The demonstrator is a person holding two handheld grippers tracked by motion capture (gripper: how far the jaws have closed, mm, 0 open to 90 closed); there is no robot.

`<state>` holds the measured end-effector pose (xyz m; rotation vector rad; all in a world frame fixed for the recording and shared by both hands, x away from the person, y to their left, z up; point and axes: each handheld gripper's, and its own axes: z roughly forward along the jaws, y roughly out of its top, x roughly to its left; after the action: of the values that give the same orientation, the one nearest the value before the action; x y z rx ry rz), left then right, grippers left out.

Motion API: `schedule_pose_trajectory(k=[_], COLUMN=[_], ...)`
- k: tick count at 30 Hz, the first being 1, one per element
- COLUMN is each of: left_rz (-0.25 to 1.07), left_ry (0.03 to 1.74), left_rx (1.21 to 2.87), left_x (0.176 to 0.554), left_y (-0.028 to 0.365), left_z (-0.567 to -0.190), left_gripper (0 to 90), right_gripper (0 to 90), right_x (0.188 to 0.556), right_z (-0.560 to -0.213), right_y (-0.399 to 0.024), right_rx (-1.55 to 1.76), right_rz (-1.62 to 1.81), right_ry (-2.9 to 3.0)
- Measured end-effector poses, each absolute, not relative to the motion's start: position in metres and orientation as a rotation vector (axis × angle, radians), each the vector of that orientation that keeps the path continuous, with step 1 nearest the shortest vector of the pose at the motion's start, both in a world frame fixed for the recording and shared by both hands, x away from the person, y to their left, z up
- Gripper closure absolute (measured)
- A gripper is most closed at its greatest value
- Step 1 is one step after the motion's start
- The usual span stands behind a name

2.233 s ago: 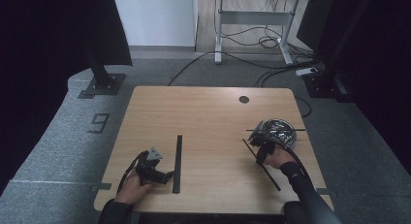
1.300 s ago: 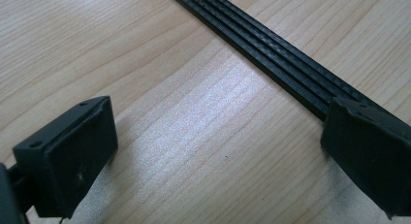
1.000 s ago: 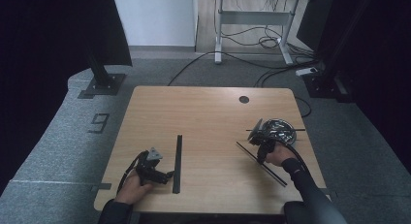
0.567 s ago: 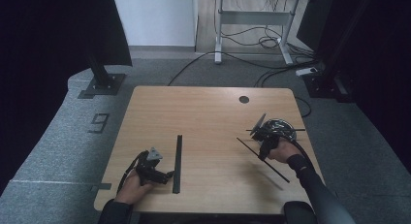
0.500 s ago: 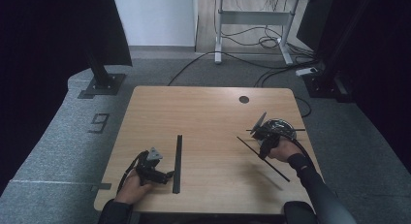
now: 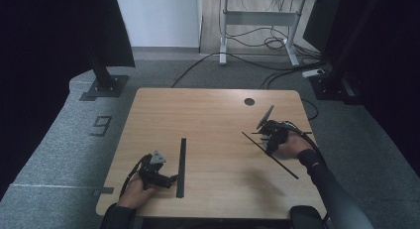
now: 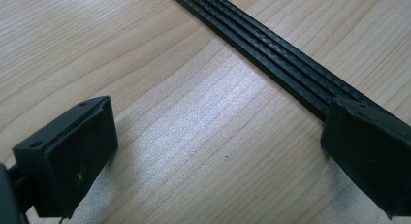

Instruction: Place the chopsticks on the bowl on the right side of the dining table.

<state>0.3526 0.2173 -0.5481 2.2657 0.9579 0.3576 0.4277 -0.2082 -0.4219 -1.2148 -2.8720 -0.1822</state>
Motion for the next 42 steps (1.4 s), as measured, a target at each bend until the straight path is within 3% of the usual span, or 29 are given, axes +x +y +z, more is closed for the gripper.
schedule_pose_trajectory(k=[13,42], left_rz=[0.356,0.356], left_ry=[0.959,0.958], left_rx=[2.265,2.268], left_x=[0.353,0.353], left_y=[0.217,0.217], left_z=[-0.548,-0.548], left_gripper=[0.0,0.0], right_gripper=[85.7,85.5], right_x=[0.441,0.482], right_z=[-0.401,-0.451], right_y=[-0.218,-0.249], right_rx=[-1.281,-1.398], right_rz=[-0.17,-0.087], right_ry=[-2.924,-2.924])
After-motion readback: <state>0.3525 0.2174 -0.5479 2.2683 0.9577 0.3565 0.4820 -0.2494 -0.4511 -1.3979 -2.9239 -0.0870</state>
